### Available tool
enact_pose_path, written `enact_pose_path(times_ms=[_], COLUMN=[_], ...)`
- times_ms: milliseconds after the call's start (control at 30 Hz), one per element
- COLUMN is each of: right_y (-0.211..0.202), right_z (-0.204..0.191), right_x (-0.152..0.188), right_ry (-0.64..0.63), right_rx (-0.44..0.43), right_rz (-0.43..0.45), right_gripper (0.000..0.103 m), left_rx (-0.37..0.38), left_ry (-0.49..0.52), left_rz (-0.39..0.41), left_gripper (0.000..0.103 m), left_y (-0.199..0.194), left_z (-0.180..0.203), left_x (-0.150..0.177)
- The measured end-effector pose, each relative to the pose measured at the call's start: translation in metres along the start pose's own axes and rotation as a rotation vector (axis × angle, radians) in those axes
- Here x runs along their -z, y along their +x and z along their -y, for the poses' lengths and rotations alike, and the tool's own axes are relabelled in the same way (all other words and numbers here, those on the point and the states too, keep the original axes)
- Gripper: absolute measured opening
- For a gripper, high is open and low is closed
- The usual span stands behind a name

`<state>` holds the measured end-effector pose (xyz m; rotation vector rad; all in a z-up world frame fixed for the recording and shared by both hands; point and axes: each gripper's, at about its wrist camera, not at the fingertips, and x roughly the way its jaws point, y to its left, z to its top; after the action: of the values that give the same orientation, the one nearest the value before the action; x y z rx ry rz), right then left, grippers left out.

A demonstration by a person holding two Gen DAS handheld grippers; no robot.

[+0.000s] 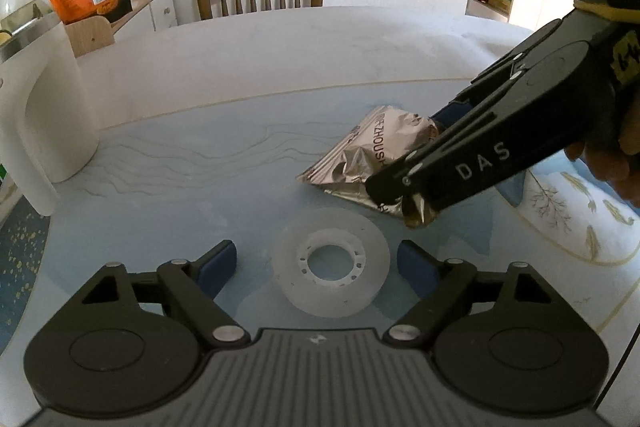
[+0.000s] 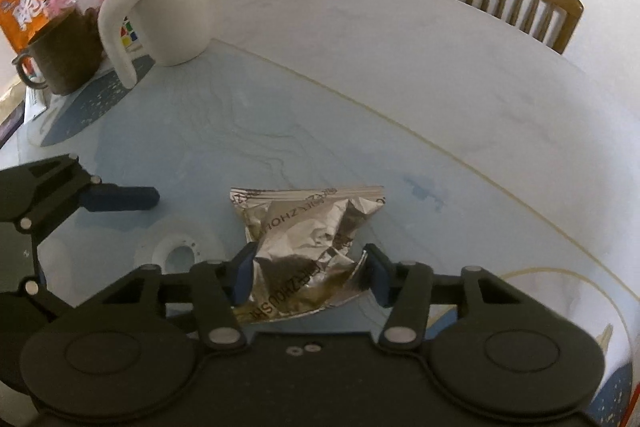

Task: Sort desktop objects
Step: 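Close the right tool on the silver foil wrapper and lift it, then carry the foil wrapper with the right tool over the shoebox while the left tool follows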

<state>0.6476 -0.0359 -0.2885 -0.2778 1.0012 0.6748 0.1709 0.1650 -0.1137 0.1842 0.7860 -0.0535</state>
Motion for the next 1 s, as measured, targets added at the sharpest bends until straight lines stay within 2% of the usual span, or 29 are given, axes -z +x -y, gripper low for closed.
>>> enact_pose_path(times_ms=[233, 300, 333, 1000], right_y=[0.0, -0.001, -0.002, -0.048], right_z=[0.005, 0.005, 0.005, 0.01], right_x=[0.005, 0.006, 0.006, 0.033], right_ry=[0.023, 0.026, 0.028, 0.096], right_rx=[0.01, 0.014, 0.017, 0.072], right_rz=[0.0, 0.0, 0.001, 0.047], right_gripper=[0.048, 0.047, 0.046, 0.041], left_rx=[0.013, 0.022, 0.026, 0.068], left_ry=[0.015, 0.022, 0.025, 0.024], left_rz=[0.01, 0.018, 0.021, 0.029], left_gripper=[0.072, 0.06, 0.059, 0.058], left_y=[-0.001, -0.001, -0.002, -0.016], left_z=[0.002, 0.002, 0.002, 0.012], left_x=[-0.001, -0.003, -0.003, -0.014])
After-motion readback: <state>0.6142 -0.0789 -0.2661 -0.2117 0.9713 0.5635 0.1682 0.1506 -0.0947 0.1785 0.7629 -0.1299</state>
